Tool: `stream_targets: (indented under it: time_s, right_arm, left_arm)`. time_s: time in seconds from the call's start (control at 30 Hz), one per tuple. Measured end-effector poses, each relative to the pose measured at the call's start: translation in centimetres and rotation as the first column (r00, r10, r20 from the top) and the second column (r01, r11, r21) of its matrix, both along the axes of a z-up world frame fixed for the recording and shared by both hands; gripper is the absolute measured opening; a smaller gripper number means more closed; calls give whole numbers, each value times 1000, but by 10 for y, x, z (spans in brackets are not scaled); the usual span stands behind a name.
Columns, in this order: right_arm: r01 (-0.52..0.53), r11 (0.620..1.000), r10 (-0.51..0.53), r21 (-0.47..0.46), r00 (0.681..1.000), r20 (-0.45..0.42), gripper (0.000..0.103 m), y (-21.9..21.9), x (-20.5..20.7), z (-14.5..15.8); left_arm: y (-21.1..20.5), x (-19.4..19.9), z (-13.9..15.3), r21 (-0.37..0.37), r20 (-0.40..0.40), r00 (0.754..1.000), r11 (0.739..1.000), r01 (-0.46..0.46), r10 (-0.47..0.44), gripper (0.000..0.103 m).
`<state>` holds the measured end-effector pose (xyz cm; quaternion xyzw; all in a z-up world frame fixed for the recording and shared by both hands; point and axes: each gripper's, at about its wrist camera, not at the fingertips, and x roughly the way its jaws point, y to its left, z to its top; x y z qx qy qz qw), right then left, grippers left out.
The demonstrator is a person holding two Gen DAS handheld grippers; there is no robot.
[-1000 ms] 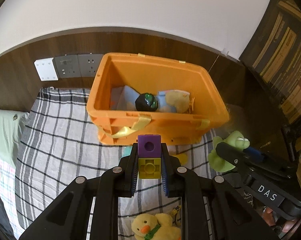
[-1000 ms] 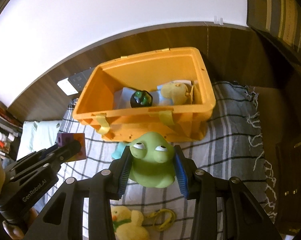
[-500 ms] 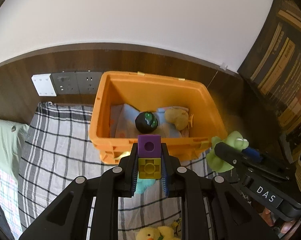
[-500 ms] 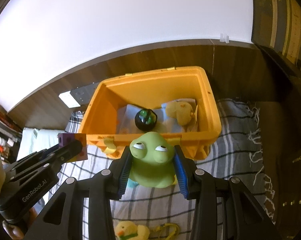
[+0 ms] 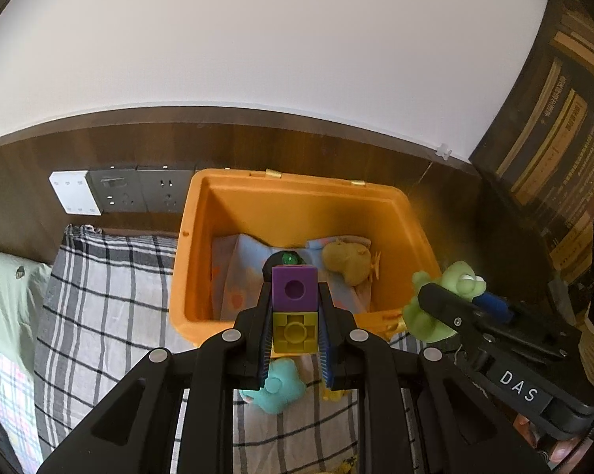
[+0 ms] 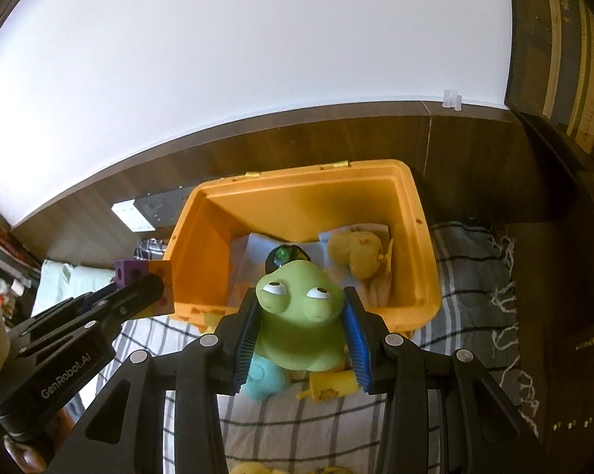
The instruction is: Organize objects
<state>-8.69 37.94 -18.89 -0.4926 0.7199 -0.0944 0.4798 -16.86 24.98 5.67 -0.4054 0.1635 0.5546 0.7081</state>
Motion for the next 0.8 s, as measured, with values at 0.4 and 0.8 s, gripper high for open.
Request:
stream_targets:
  time_s: [0.4,0.8]
  right_arm:
    - [-100,995,100,0,995,-29,41,-11,20,-25]
    - [-167,986,165,-20,985,-56,41,-36,38,-51]
  left_arm:
    - [32,0,-4,-13,-16,1000,1000,10,-11,20]
    - [63,1,-21,-49,-36,999,999,15,-16,20]
